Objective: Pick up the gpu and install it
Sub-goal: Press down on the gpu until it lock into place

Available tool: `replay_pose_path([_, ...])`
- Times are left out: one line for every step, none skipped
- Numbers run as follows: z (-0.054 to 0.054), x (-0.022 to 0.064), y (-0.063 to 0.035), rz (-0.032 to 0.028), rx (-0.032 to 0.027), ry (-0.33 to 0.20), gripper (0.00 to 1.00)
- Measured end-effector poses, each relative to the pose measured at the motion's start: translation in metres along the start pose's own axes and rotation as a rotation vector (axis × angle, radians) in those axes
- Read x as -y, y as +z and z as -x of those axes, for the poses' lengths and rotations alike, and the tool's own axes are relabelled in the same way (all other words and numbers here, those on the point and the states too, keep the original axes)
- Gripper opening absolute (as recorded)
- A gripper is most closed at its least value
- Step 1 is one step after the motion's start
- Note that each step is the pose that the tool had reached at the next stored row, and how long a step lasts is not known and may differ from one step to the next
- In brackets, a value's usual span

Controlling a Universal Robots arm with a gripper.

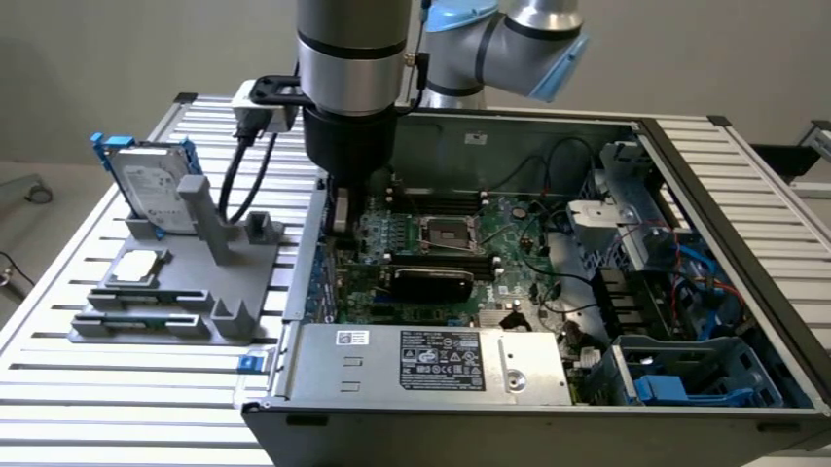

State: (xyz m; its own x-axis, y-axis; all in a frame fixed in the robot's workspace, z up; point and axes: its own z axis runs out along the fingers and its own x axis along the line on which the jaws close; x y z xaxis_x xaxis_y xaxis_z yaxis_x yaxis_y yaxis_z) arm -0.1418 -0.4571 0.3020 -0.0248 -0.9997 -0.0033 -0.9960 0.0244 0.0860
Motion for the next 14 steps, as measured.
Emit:
replay_pose_path([-0.0001, 0.0, 0.0, 0.0038, -0.0015, 0.0, 0.11])
replay_pose_path([-0.0001, -0.0001, 0.0, 0.0084, -0.0029, 0.0, 0.11])
replay_pose_path([-0.0001, -0.0001, 0.0, 0.0134, -0.0044, 0.0, 0.11])
replay_pose_path([-0.0001, -0.0002, 0.0, 0.018, -0.0059, 0.001, 0.11])
replay_pose_path([-0.0001, -0.0001, 0.0, 0.0229, -0.0077, 0.001, 0.11])
replay_pose_path([-0.0001, -0.0001, 0.0, 0.0274, -0.0088, 0.001, 0.11])
replay_pose_path([-0.0001, -0.0002, -0.0002, 0.0315, -0.0097, 0.001, 0.11])
replay_pose_path([-0.0002, -0.0003, -0.0006, 0.0355, -0.0104, 0.001, 0.11])
replay_pose_path([-0.0001, -0.0004, -0.0012, 0.0388, -0.0106, 0.001, 0.11])
replay_pose_path([-0.0001, -0.0004, -0.0018, 0.0422, -0.0107, 0.001, 0.11])
replay_pose_path([-0.0001, -0.0004, -0.0025, 0.0452, -0.0111, 0.001, 0.11])
replay_pose_path([-0.0001, -0.0005, -0.0029, 0.0476, -0.0113, 0.001, 0.11])
replay_pose_path([-0.0001, -0.0005, -0.0031, 0.0497, -0.0115, 0.001, 0.11])
replay_pose_path([-0.0001, -0.0006, -0.0033, 0.0515, -0.0122, 0.001, 0.11])
